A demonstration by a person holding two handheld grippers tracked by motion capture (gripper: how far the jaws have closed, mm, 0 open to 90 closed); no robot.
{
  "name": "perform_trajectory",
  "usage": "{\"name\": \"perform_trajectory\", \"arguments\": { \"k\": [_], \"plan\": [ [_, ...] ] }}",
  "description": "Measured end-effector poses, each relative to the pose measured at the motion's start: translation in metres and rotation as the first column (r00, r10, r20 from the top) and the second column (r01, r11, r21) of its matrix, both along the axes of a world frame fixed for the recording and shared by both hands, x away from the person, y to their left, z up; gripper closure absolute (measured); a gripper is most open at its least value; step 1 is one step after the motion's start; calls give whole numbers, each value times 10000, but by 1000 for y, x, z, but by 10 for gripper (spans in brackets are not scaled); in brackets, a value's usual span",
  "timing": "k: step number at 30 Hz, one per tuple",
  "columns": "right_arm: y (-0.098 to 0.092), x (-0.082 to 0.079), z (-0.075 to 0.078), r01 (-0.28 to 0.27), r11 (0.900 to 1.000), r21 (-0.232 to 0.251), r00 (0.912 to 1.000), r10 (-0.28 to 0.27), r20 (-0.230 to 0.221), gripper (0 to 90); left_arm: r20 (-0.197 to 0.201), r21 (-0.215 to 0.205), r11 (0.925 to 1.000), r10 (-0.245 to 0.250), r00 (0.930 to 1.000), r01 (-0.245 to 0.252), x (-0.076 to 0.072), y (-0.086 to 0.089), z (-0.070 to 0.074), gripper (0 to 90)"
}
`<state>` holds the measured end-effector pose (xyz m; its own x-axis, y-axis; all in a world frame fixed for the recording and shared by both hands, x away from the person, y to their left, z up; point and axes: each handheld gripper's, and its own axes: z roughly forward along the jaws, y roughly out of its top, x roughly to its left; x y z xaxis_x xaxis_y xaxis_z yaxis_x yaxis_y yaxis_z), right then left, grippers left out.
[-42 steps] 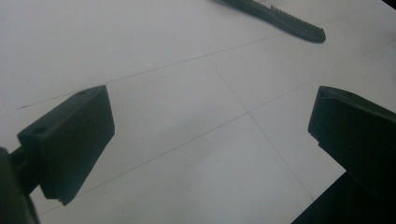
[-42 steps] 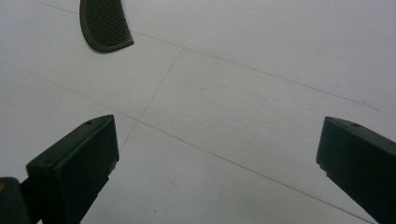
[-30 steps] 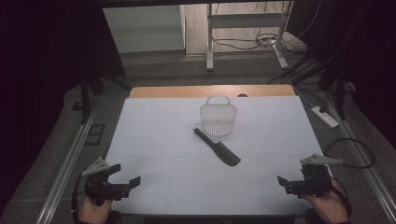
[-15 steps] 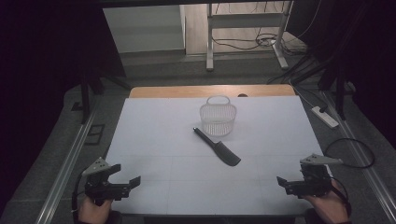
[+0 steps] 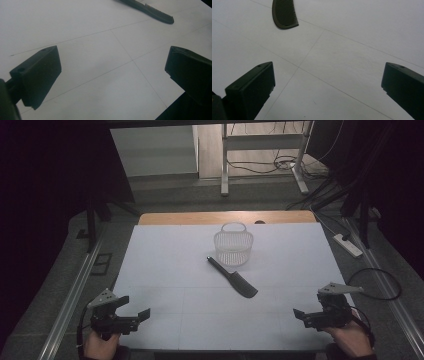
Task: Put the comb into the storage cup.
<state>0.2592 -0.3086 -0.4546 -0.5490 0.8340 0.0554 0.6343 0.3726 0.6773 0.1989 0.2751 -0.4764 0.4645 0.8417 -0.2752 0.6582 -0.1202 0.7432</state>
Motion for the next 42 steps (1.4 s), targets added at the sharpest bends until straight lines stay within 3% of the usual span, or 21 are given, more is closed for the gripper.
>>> {"name": "perform_trajectory", "arguments": {
  "k": [11,18,26,33,42],
  "plan": [
    [5,9,3,-430,9963,745,9984,455,-330,0,-26,-31,10000,6,10000,-6,0,0,0,11],
    [13,15,5,-662,9961,590,9978,665,-26,0,-23,-53,10000,16,10000,-16,0,1,0,11],
    [19,21,5,-832,9954,469,9960,846,-282,0,-32,-54,10000,14,10000,-14,0,1,0,12],
    [26,27,7,-865,9938,698,9961,875,-123,0,-30,-68,10000,4,10000,-4,0,1,0,12],
    [39,36,8,-1205,9920,383,9926,1210,-92,0,-32,-87,10000,-4,10000,4,1,1,0,12]
  ]
}}
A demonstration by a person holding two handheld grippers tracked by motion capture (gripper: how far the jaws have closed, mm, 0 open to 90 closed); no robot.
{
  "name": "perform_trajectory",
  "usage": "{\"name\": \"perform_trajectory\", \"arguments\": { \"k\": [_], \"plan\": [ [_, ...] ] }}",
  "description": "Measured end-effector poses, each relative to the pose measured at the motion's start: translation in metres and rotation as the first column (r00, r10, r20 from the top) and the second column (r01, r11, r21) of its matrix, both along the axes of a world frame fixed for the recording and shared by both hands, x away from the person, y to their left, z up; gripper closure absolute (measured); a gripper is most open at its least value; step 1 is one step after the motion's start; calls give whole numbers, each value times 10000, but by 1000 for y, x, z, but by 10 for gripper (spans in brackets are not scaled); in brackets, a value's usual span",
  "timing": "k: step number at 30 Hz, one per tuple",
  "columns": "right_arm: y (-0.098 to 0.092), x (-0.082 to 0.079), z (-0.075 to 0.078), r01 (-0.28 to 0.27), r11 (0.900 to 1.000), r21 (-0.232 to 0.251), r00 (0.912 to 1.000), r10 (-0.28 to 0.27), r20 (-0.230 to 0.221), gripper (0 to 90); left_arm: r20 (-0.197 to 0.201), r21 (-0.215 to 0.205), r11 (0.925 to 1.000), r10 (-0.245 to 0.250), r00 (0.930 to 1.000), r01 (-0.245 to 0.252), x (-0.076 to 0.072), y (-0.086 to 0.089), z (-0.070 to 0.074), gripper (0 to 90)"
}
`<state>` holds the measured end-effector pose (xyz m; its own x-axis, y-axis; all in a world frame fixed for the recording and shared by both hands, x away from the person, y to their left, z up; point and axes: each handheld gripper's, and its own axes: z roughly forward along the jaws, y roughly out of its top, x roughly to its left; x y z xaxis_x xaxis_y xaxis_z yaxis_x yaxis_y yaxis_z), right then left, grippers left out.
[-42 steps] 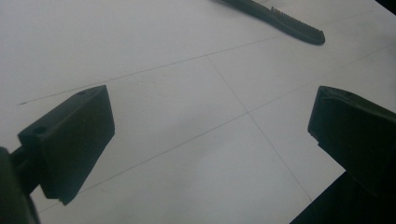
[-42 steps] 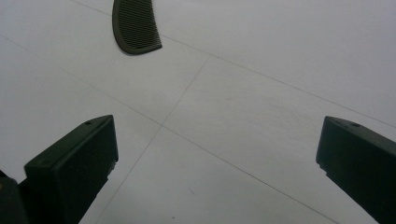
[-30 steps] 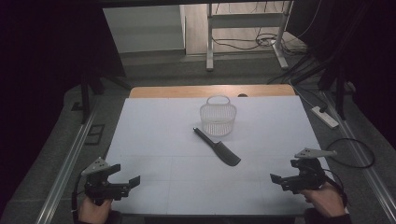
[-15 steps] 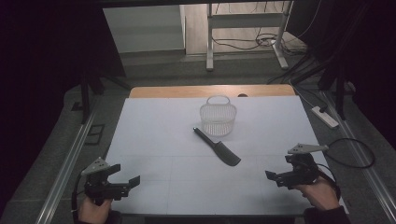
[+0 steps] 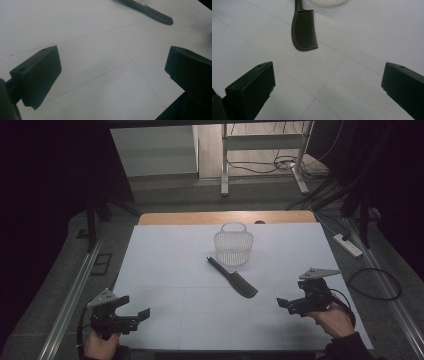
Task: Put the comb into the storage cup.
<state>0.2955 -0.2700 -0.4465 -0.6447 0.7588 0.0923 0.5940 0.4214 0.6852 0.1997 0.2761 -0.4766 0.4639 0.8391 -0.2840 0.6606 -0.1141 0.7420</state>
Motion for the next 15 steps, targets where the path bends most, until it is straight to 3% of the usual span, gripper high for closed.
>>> {"name": "perform_trajectory", "arguments": {
  "k": [9,15],
  "plan": [
    [7,7,-1,-357,9994,-11,9993,357,-65,0,-5,-24,10000,-4,10000,4,0,0,0,12],
    [10,13,-1,-468,9980,435,9986,478,-233,0,-12,-48,10000,5,10000,-5,1,0,0,12]
  ]
}}
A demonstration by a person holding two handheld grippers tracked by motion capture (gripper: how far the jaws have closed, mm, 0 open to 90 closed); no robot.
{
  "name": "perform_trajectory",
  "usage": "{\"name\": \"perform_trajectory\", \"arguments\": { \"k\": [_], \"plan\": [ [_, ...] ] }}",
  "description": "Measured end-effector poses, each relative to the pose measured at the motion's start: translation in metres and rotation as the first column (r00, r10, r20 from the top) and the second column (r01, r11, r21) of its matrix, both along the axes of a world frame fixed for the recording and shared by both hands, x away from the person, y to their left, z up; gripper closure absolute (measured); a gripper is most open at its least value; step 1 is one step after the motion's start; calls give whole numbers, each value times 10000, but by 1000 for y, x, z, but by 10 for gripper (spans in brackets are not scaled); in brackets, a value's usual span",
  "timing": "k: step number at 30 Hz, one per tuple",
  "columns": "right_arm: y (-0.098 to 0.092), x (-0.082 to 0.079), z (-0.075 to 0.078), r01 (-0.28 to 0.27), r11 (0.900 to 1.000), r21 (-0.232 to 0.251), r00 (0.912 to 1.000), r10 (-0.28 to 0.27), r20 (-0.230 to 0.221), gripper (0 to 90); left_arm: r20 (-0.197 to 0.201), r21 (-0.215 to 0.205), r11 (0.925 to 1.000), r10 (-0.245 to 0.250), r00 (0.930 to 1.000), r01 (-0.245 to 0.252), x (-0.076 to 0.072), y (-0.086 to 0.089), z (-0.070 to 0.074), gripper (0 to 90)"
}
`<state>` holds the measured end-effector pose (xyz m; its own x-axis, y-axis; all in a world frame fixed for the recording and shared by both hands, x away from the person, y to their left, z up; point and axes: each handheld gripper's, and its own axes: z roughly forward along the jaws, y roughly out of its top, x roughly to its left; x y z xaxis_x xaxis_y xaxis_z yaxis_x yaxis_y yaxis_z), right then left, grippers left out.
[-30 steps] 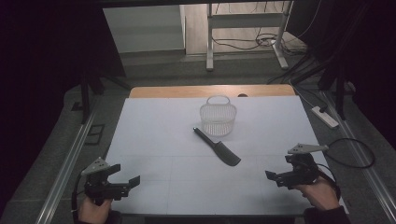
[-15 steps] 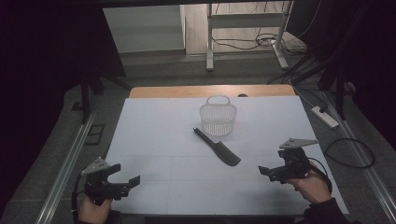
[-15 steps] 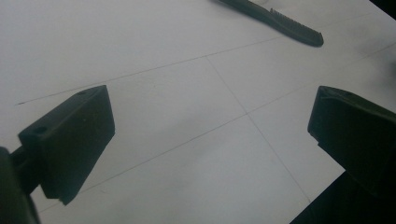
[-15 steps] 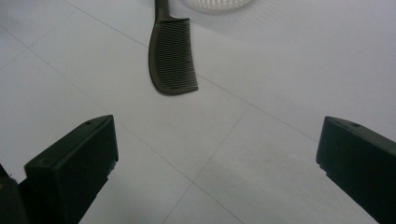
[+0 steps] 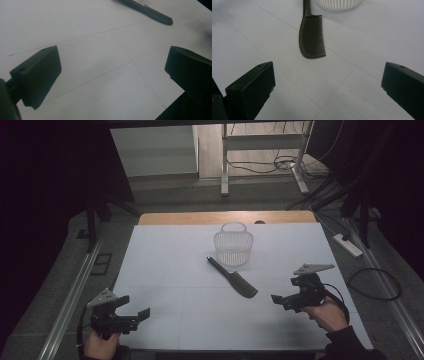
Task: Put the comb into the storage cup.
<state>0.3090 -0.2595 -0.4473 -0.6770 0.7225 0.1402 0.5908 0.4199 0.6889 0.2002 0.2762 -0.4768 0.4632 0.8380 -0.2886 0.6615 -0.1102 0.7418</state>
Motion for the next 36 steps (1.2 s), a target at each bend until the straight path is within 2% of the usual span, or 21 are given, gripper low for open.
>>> {"name": "perform_trajectory", "arguments": {
  "k": [11,22,25,33,36],
  "plan": [
    [12,10,0,26,9999,-131,9999,-28,-127,0,14,66,10000,-54,10000,54,0,-1,0,13],
    [26,21,-4,-250,9968,-762,9997,243,-91,0,-10,156,9998,-121,9999,121,1,-2,0,14],
    [30,24,-4,-173,9951,-969,9996,150,-242,0,-17,174,9998,-136,9999,136,1,-2,0,14],
    [42,32,-4,-151,9948,-1008,9983,93,-575,0,-65,195,9996,-186,9998,187,2,-3,0,14],
    [47,34,-5,-215,9929,-1172,9978,140,-642,0,-73,192,9996,-193,9998,195,2,-3,0,14]
  ]
}}
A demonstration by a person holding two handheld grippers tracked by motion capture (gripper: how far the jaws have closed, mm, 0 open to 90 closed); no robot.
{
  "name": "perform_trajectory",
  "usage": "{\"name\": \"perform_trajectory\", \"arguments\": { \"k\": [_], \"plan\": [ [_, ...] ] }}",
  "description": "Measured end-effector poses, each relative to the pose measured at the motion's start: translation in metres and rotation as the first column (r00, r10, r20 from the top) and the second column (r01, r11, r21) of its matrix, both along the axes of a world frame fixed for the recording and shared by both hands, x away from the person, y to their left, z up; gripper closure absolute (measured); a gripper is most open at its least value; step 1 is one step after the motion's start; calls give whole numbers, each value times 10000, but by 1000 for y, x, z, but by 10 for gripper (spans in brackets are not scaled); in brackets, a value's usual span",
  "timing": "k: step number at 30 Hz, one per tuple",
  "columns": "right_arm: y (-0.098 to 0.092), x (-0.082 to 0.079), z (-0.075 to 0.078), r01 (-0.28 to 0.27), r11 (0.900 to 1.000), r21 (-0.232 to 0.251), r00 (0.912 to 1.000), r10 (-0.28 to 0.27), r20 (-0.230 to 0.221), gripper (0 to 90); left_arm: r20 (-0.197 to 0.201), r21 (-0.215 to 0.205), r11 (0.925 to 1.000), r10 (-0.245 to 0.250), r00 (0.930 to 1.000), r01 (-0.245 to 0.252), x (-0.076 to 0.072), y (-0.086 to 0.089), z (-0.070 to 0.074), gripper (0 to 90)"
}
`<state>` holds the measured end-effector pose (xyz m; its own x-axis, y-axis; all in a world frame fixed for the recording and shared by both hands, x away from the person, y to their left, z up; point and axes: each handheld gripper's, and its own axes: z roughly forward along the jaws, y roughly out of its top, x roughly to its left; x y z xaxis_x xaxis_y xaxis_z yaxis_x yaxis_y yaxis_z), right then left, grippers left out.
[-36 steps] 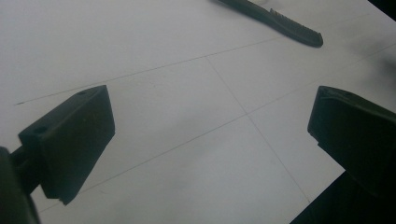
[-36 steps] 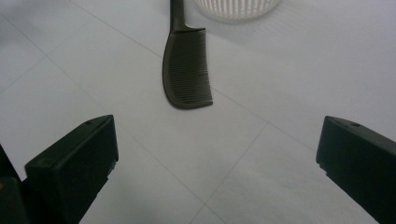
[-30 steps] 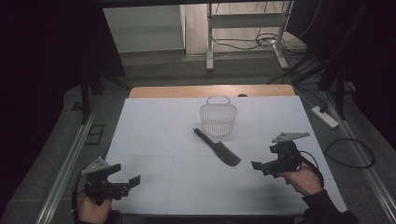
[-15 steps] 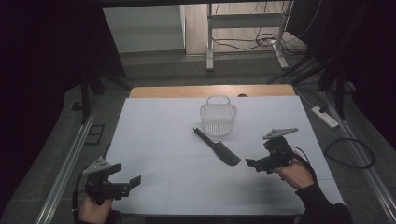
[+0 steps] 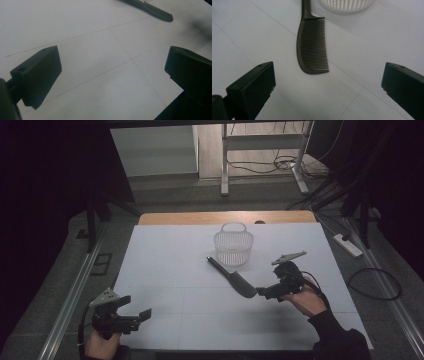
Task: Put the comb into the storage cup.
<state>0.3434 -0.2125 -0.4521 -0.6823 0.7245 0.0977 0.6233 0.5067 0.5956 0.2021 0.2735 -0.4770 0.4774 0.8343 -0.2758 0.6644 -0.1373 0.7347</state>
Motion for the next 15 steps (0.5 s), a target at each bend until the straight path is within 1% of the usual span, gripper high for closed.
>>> {"name": "perform_trajectory", "arguments": {
  "k": [6,15],
  "plan": [
    [10,4,-2,-187,9995,-270,9997,182,-187,0,-9,14,10000,-9,10000,9,0,0,0,14],
    [22,15,-4,-262,9992,-306,9989,249,-407,0,-34,-16,10000,-23,10000,23,1,0,0,14]
  ]
}}
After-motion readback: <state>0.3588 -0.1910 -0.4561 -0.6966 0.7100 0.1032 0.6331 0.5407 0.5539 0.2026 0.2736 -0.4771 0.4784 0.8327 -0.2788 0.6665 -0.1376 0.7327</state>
